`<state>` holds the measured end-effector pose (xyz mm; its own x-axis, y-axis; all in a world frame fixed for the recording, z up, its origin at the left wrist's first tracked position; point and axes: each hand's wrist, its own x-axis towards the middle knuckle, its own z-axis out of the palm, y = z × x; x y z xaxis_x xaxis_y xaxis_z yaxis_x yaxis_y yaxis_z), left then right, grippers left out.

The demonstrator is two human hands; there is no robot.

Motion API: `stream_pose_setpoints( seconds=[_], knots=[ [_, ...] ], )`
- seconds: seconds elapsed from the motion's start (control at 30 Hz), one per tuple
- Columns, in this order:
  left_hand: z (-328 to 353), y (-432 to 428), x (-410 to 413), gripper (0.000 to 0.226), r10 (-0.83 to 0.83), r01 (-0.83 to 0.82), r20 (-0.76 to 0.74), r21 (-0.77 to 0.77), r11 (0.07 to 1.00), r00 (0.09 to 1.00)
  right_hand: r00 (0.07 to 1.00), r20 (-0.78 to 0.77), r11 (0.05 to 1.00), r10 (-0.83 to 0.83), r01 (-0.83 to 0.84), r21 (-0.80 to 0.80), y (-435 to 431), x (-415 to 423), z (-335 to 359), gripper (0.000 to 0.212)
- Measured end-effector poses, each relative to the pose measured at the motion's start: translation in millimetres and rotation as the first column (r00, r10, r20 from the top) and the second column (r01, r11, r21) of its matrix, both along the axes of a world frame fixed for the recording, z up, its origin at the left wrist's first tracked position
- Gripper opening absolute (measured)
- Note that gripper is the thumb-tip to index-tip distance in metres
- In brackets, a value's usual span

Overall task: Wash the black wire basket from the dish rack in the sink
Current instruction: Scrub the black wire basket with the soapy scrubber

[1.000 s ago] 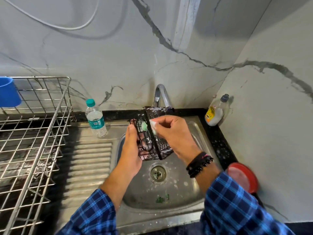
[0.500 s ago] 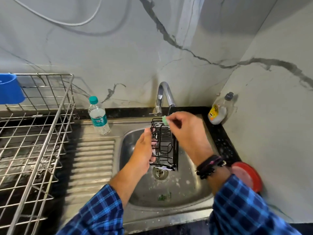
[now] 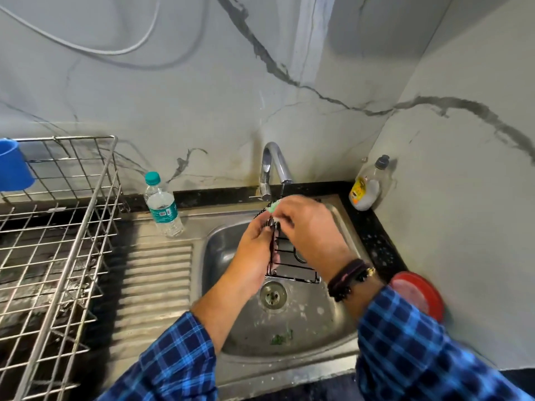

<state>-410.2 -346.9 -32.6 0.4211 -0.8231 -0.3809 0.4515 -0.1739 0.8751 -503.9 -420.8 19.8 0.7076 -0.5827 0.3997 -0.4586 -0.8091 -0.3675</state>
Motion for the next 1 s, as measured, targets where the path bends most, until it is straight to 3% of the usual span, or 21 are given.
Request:
stream_pose_setpoints(
  seconds=[0.13, 0.27, 0.4, 0.47, 0.53, 0.57, 0.6, 0.67, 0.73, 0.8, 0.83, 0.9, 0.93, 1.0],
  knots=[
    [0.9, 1.0, 6.5, 0.043, 0.045, -0.05, -0.158, -0.023, 0.998, 0.986, 0.98, -0.102, 0.984, 0.172, -0.176, -0.029, 39.0, -36.7, -24.9, 0.012],
    [-3.8, 4.8, -0.2, 0.044, -0.003, 0.002, -0.032, -0.03, 1.0, 0.999, 0.97, -0.115, 0.977, 0.214, -0.212, 0.033, 40.6, -65.7, -33.0, 0.017],
    [-4.0, 7.6, -7.3, 0.042, -0.07, 0.071, 0.113, -0.01, 0.997, 0.991, 0.983, 0.183, 1.0, 0.003, -0.004, 0.005, 17.9, -55.7, -8.0, 0.011],
    [-0.5, 9.4, -13.5, 0.045, -0.132, 0.129, 0.324, 0.032, 0.991, 0.937, 0.963, 0.228, 0.985, -0.143, 0.161, -0.059, -1.1, -44.5, -1.4, 0.011],
    [3.5, 13.5, -19.1, 0.048, -0.165, 0.183, 0.625, 0.036, 0.982, 0.763, 0.947, 0.115, 0.953, -0.301, 0.297, 0.053, -21.7, -34.6, -4.4, 0.019],
    [4.7, 15.9, -21.0, 0.049, -0.167, 0.211, 0.729, 0.031, 0.977, 0.664, 0.932, 0.013, 0.914, -0.363, 0.353, 0.198, -31.2, -31.3, -4.9, 0.024],
    [4.4, 18.7, -22.9, 0.05, -0.174, 0.249, 0.799, 0.031, 0.968, 0.575, 0.914, -0.076, 0.836, -0.399, 0.396, 0.379, -37.8, -29.8, -5.6, 0.03],
    [0.9, 25.3, -27.2, 0.047, -0.234, 0.337, 0.888, 0.096, 0.937, 0.396, 0.894, -0.13, 0.584, -0.43, 0.385, 0.715, -40.3, -32.6, -4.6, 0.034],
    [0.1, 32.5, -33.4, 0.046, -0.377, 0.396, 0.914, 0.294, 0.87, 0.151, 0.896, -0.197, 0.425, -0.397, 0.37, 0.826, -33.1, -39.8, -4.0, 0.029],
    [-4.2, 37.7, -33.6, 0.045, -0.406, 0.424, 0.913, 0.383, 0.821, -0.04, 0.901, -0.331, 0.552, -0.28, 0.433, 0.712, -27.3, -48.5, -12.3, 0.036],
    [-5.6, 38.7, -31.3, 0.042, -0.387, 0.424, 0.919, 0.379, 0.822, -0.072, 0.898, -0.354, 0.656, -0.263, 0.435, 0.617, -24.8, -51.9, -18.7, 0.029],
    [-13.9, 39.1, -24.2, 0.038, -0.307, 0.401, 0.947, 0.319, 0.858, -0.097, 0.911, -0.272, 0.73, -0.309, 0.41, 0.547, -19.0, -56.9, -28.1, 0.01],
    [-17.0, 40.3, -20.8, 0.037, -0.261, 0.389, 0.964, 0.26, 0.884, -0.051, 0.915, -0.221, 0.725, -0.337, 0.402, 0.56, -16.2, -59.0, -32.7, 0.006],
    [-28.3, 42.5, -12.6, 0.038, -0.153, 0.288, 0.973, 0.099, 0.952, 0.172, 0.919, -0.149, 0.684, -0.365, 0.373, 0.627, -11.3, -66.0, -43.2, 0.007]
  ],
)
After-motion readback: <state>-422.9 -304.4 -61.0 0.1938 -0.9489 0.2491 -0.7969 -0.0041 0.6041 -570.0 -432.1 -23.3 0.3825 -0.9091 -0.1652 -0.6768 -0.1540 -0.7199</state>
